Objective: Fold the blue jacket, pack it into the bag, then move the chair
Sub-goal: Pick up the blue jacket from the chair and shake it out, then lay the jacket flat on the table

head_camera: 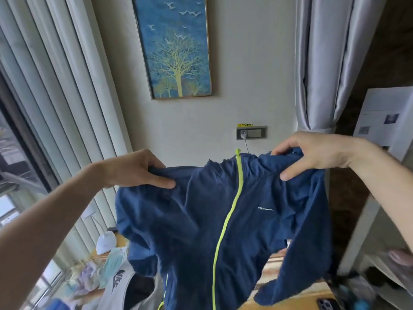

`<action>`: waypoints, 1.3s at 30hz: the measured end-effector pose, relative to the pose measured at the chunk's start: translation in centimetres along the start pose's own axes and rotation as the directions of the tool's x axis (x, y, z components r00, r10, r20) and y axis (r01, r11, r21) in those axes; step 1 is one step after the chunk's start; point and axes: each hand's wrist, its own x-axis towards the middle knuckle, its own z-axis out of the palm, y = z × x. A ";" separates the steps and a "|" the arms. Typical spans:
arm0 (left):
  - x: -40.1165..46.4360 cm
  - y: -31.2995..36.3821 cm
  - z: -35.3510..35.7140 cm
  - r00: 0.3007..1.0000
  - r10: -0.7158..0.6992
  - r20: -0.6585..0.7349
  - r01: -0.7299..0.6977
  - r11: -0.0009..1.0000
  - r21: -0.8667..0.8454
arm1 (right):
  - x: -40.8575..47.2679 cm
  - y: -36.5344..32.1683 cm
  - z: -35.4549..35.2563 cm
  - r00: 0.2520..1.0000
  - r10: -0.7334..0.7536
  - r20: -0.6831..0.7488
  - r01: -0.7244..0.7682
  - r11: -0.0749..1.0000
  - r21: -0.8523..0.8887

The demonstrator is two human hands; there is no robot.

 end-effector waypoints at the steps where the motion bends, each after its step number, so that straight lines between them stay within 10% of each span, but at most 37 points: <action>1: -0.5 0.0 -0.2 0.998 0.016 0.058 -0.015 0.999 -0.031 | -0.5 0.2 -0.1 1.000 -0.017 0.015 0.017 0.999 0.042; 6: -0.6 -1.2 -2.9 0.996 0.089 -0.028 -0.093 0.959 -0.269 | -0.7 -0.1 -1.9 0.976 -0.150 -0.160 0.187 0.951 0.248; 11: 4.5 -5.5 -1.8 0.996 -0.047 -0.080 0.020 0.951 -0.308 | 4.2 3.1 -2.9 0.924 -0.089 -0.373 0.126 0.989 0.075; 18: 13.7 -15.1 10.1 0.946 -0.294 0.133 0.319 0.917 -0.239 | 14.5 18.0 5.2 0.969 0.142 -0.204 -0.114 0.983 0.142; 30: 22.2 -28.5 31.9 0.881 -0.473 0.009 0.458 0.859 0.230 | 24.5 39.5 24.3 0.921 0.343 0.185 -0.380 0.894 0.236; 39: 28.1 -28.2 40.9 0.878 -0.464 -0.115 0.477 0.869 0.131 | 28.4 44.1 32.3 0.728 0.685 0.043 -0.560 0.557 0.614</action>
